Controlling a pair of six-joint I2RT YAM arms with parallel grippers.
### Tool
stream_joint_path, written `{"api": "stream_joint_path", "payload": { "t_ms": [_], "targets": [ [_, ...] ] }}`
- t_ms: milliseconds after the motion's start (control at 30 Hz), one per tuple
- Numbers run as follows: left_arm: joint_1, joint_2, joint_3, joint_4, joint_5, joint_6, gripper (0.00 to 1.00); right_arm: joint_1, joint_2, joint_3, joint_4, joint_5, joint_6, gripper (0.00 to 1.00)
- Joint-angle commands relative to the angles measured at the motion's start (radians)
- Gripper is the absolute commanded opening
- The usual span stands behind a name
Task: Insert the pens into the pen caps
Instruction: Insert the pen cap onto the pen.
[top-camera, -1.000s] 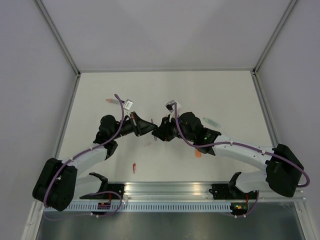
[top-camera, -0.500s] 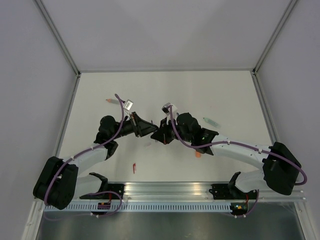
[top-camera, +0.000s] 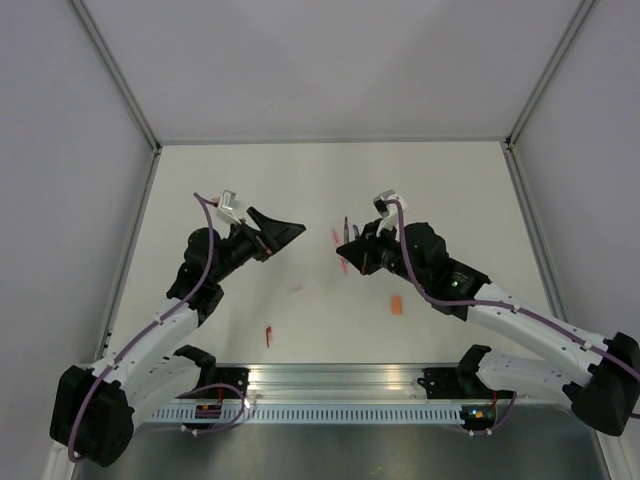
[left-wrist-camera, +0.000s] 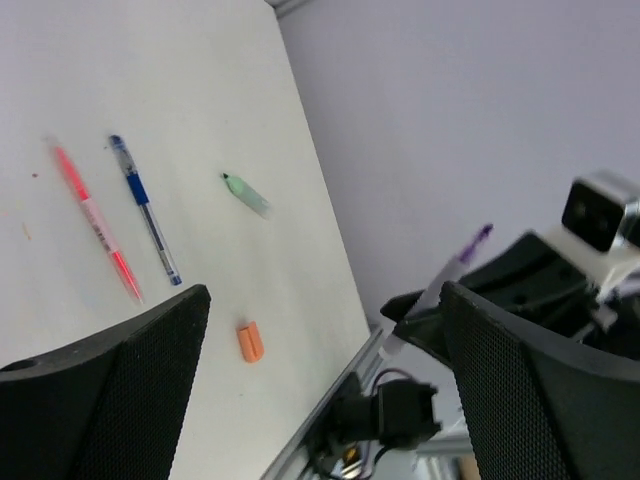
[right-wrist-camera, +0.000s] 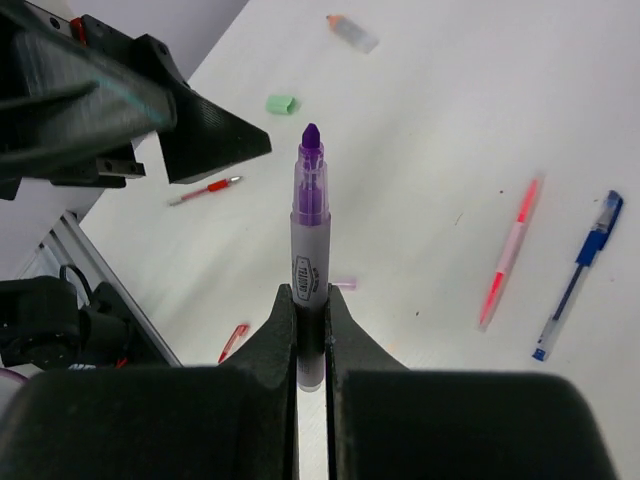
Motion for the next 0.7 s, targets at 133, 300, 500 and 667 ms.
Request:
{"api": "stream_joint_path", "payload": {
  "t_ms": [133,300,500,667],
  "targets": [
    [-0.007,-0.033,0.316,-0.734,-0.488,-0.342,1.00,-0.013,-0.116,-0.041,-0.012,0.040,-0.009,0.00],
    [-0.143,0.056,0.436,-1.062,-0.789,-0.674,0.97,-0.015,-0.152,-0.057,-0.014,0.043,-0.013,0.00],
    [-0.265,0.316,0.525,-1.230,-0.756,-1.033,0.93,-0.013,-0.238,-0.078,-0.037,0.081,-0.024,0.00],
    [-0.292,0.421,0.527,-1.251,-0.714,-1.189,0.87,-0.013,-0.265,-0.089,-0.055,0.127,-0.033,0.00]
  ]
}}
